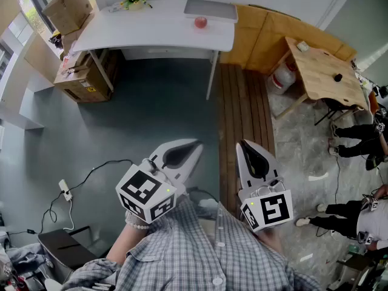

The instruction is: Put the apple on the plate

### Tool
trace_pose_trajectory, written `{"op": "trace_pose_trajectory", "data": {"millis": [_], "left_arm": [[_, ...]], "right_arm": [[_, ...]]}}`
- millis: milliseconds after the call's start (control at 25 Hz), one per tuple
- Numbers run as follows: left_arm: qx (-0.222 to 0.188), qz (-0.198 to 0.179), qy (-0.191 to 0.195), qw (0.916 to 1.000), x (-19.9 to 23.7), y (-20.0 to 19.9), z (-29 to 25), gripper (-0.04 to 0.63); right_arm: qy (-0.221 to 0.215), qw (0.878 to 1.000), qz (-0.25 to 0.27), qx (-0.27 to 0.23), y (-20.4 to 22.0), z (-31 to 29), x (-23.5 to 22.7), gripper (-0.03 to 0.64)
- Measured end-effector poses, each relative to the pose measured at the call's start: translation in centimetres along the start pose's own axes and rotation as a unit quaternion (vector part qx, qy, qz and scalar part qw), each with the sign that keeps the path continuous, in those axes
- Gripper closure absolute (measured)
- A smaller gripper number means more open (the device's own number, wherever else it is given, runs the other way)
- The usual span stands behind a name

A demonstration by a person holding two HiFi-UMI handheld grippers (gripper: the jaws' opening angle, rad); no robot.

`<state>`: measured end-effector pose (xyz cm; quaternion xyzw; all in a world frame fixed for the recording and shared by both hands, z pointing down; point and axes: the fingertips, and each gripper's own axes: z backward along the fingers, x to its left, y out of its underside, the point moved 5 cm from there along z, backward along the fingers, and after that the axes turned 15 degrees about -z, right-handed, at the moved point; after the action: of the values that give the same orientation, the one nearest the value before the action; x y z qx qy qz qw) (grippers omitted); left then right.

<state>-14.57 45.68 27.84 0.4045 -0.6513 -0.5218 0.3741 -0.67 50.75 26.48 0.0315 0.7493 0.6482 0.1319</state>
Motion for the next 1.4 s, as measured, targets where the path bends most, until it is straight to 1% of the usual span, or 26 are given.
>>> {"op": "trace_pose_trajectory", "data": {"millis": [320, 720, 1080, 1400], "left_arm": [[-0.001, 0.000, 0.003, 1.0000, 0.0, 0.5, -0.2, 0.586], [-0.006, 0.000, 0.011, 0.9999, 2.2, 0.4, 0.3, 0.586], [-0.011, -0.007, 0.010, 0.9999, 4.8, 1.0, 2.5, 0.586], [-0.017, -0.011, 0.006, 0.9998, 5.6, 1.5, 4.6, 0.586]], "right_arm": [[0.003, 1.000, 0.003, 0.004, 0.5, 0.0, 0.0, 0.589], [0.033, 0.999, -0.004, 0.021, 1.0, -1.9, 0.4, 0.589], [0.032, 0.999, 0.001, 0.013, 1.2, -4.3, 3.3, 0.588], [0.027, 1.000, 0.009, 0.013, 1.7, -5.0, 5.6, 0.588]]}}
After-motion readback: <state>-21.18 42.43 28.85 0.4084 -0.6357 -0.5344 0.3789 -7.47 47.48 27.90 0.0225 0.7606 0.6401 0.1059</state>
